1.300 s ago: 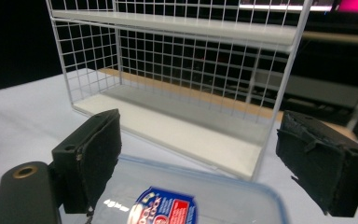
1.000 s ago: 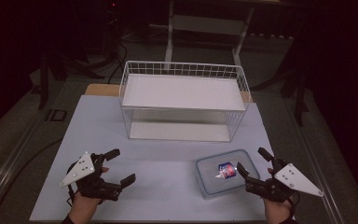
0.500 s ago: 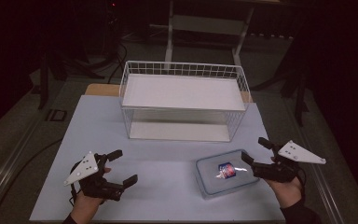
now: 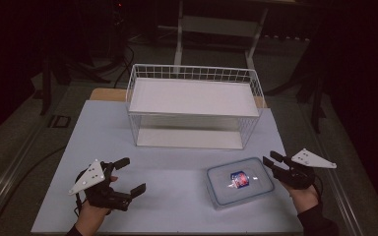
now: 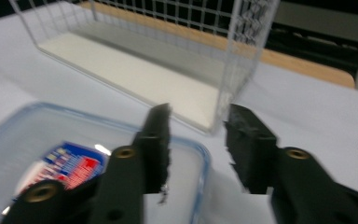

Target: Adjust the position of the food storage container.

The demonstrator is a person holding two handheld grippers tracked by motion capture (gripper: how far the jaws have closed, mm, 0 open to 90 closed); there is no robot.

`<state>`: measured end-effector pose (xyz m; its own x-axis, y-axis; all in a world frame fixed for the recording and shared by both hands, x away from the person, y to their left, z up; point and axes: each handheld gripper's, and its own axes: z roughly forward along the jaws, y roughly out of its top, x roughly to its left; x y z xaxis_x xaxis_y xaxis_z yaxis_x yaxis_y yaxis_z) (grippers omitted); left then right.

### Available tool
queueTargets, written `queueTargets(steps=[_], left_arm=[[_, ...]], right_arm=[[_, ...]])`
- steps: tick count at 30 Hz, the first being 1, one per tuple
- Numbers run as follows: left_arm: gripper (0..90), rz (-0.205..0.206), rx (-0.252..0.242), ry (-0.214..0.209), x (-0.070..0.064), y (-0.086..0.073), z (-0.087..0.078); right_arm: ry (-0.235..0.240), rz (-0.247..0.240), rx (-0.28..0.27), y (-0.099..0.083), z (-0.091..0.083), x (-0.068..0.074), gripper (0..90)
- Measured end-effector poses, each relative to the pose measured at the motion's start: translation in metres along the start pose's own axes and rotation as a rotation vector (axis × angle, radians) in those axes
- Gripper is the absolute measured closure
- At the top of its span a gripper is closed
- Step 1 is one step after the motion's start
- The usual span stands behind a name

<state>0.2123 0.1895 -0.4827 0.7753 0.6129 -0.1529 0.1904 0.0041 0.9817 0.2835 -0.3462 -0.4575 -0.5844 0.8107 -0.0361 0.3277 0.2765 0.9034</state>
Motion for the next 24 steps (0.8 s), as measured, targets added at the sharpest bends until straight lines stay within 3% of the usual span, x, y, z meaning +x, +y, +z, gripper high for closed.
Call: queueTargets(steps=[1, 4, 6, 8, 15, 21, 24], left_arm=[[0.0, 0.001, 0.002, -0.001, 0.0, 0.0, 0.0], [0.0, 0.003, 0.01, -0.007, 0.0, -0.001, 0.001], [0.0, 0.004, 0.015, -0.012, -0.001, -0.001, 0.002], [0.0, 0.005, 0.018, -0.016, -0.001, -0.002, 0.003], [0.0, 0.01, 0.024, -0.025, -0.002, -0.003, 0.004], [0.0, 0.01, 0.03, -0.026, -0.001, -0.003, 0.005], [0.0, 0.012, 0.032, -0.027, -0.002, -0.003, 0.006]], right_arm=[[-0.009, 0.004, 0.022, -0.005, 0.002, -0.004, 68.6], [-0.021, 0.007, 0.034, -0.008, 0.004, -0.006, 72.8], [-0.036, 0.021, 0.058, -0.017, 0.007, -0.013, 85.1], [-0.03, 0.027, 0.088, -0.026, 0.01, -0.017, 89.8], [-0.011, 0.044, 0.151, -0.042, 0.015, -0.015, 90.0], [-0.019, 0.078, 0.153, -0.045, 0.013, -0.012, 90.0], [0.003, 0.076, 0.161, -0.044, 0.015, -0.005, 90.0]])
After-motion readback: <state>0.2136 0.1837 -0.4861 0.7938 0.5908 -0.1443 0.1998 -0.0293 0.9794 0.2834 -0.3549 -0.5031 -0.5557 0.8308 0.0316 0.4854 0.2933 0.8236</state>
